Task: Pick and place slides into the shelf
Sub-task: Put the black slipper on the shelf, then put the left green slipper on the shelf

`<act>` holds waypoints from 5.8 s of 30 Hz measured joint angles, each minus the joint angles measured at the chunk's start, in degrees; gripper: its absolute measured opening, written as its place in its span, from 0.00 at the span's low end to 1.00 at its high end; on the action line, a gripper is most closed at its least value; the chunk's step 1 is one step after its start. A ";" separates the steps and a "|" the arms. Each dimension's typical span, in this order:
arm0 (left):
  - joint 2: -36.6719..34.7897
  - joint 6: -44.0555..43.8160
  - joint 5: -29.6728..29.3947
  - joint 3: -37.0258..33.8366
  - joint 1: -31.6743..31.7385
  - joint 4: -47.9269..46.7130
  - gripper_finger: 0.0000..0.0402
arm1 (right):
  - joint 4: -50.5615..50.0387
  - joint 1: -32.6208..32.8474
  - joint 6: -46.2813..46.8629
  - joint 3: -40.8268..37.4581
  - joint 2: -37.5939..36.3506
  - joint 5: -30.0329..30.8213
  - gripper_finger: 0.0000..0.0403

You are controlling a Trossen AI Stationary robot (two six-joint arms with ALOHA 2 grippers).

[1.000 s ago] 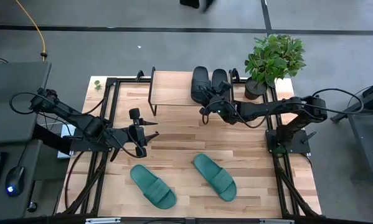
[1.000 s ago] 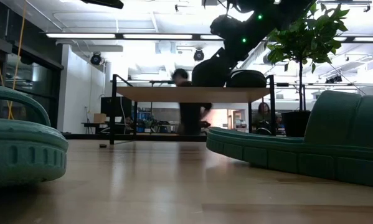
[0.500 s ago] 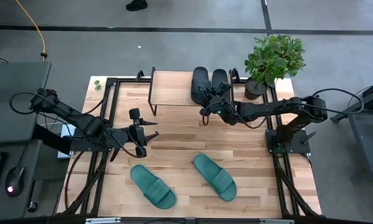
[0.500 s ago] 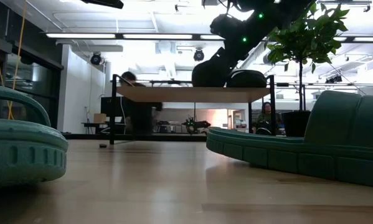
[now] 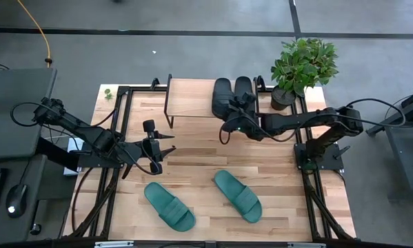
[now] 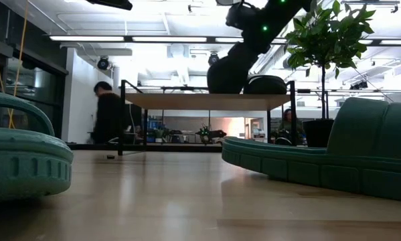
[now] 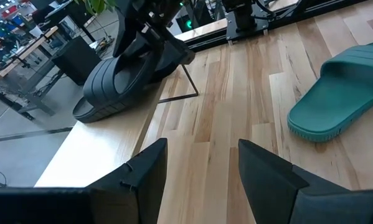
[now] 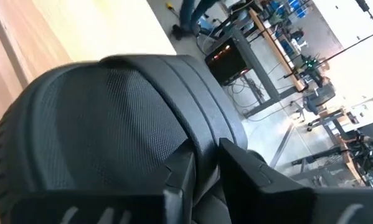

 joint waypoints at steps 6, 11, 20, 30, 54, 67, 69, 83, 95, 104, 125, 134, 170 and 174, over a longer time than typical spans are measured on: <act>0.00 -0.04 0.01 0.00 -0.01 0.02 0.45 | -2.92 -1.64 1.85 0.02 -0.02 -3.14 0.23; 0.00 -0.04 0.01 0.00 -0.02 0.02 0.45 | -3.21 -2.31 2.28 0.02 -0.02 -4.29 0.36; 0.00 -0.06 0.01 0.00 -0.02 0.02 0.45 | -4.06 -2.14 4.68 0.02 -0.04 -5.70 0.51; 0.00 -0.25 0.08 0.00 -0.02 0.02 0.45 | -6.29 -2.09 6.08 0.04 -0.07 -1.12 0.54; 0.00 -0.36 0.51 0.00 -0.02 0.04 0.45 | -12.07 -2.03 14.30 0.11 -7.24 -19.54 0.54; 0.02 -1.12 4.01 0.00 -0.02 0.00 0.45 | -12.17 -2.02 13.72 0.10 -7.41 -25.56 0.54; 0.02 -1.41 5.47 0.00 -0.01 0.00 0.45 | -12.16 -2.03 13.76 0.10 -7.41 -28.18 0.54; 0.02 -5.08 14.29 0.00 -0.02 0.16 0.45 | -12.15 -1.63 19.02 0.10 -7.37 -46.46 0.54; 0.02 -8.62 23.03 0.02 -0.02 0.66 0.45 | -10.34 5.08 17.61 0.07 -7.37 -46.96 0.54; 0.02 -9.14 30.83 0.02 -0.04 -0.01 0.45 | -4.18 8.30 14.70 0.06 -7.34 -46.89 0.54; 7.79 -29.96 34.64 0.07 -4.67 -8.37 0.45 | -4.39 16.33 17.74 0.06 -7.34 -40.89 0.54; 11.02 -37.44 34.43 0.07 -8.12 -6.52 0.45 | -4.39 18.10 18.21 0.04 -7.32 -38.50 0.54; 33.31 -53.87 45.41 0.00 -11.21 10.46 0.45 | -1.42 24.68 21.76 0.02 -7.32 -36.61 0.54; 34.31 -54.71 45.99 -0.02 -11.66 11.75 0.45 | -0.88 26.01 22.23 0.02 -7.32 -34.55 0.54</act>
